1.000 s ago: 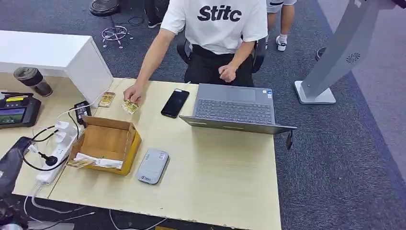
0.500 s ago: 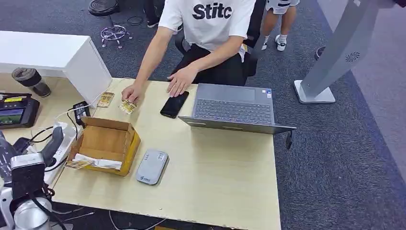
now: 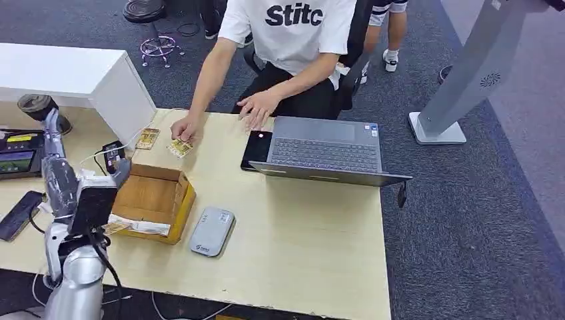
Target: Pass the card to the sensor for recognition and then transmit it.
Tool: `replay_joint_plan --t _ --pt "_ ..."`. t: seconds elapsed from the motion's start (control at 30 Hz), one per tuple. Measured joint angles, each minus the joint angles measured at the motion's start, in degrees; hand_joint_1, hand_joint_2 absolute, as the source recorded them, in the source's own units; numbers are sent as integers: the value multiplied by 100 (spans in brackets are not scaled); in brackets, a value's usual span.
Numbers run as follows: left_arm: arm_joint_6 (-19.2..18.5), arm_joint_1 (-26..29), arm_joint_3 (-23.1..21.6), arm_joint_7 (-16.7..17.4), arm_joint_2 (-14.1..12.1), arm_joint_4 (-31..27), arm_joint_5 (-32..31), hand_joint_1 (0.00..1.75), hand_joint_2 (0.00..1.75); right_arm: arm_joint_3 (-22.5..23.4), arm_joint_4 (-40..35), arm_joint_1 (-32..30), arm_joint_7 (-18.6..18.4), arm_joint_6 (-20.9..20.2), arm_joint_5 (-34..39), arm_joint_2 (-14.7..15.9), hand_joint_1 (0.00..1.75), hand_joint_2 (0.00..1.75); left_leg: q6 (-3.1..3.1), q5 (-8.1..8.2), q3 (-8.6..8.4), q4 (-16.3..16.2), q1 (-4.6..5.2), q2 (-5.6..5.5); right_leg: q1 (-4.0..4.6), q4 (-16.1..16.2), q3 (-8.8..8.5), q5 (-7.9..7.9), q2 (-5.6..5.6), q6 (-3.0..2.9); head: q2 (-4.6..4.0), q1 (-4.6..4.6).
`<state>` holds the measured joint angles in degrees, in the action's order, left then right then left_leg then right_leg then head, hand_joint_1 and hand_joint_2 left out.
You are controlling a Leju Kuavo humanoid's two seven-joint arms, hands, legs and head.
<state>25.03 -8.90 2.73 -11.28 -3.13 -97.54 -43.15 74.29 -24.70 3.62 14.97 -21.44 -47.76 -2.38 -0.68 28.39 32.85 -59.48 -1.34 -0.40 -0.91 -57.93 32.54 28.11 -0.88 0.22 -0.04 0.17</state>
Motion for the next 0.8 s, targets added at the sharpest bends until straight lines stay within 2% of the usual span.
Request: replay_joint_plan --t 0.13,0.27,0.7,0.8 --pt "70 -514 -334 231 -46 670 -625 0 175 -65 166 17 -39 0 -92 37 0 175 0 -1 3 -1 0 -4 0 -1 0 0 2 0 0 0" --pt "103 -771 -551 286 -48 1005 -721 0 175 -116 260 30 -39 0 -92 66 0 175 0 0 2 -1 0 5 0 -1 2 -1 -6 -2 0 0" --pt "127 -870 -701 286 -85 1315 -730 0 175 -138 385 35 -39 0 -92 107 0 175 0 0 3 -1 0 4 0 -1 4 -1 -6 -1 0 -2" --pt "85 -892 -756 492 -109 1353 -969 0 175 -146 406 36 -142 0 -188 107 0 175 0 0 4 -1 0 3 0 -1 3 -1 -5 -1 0 0"
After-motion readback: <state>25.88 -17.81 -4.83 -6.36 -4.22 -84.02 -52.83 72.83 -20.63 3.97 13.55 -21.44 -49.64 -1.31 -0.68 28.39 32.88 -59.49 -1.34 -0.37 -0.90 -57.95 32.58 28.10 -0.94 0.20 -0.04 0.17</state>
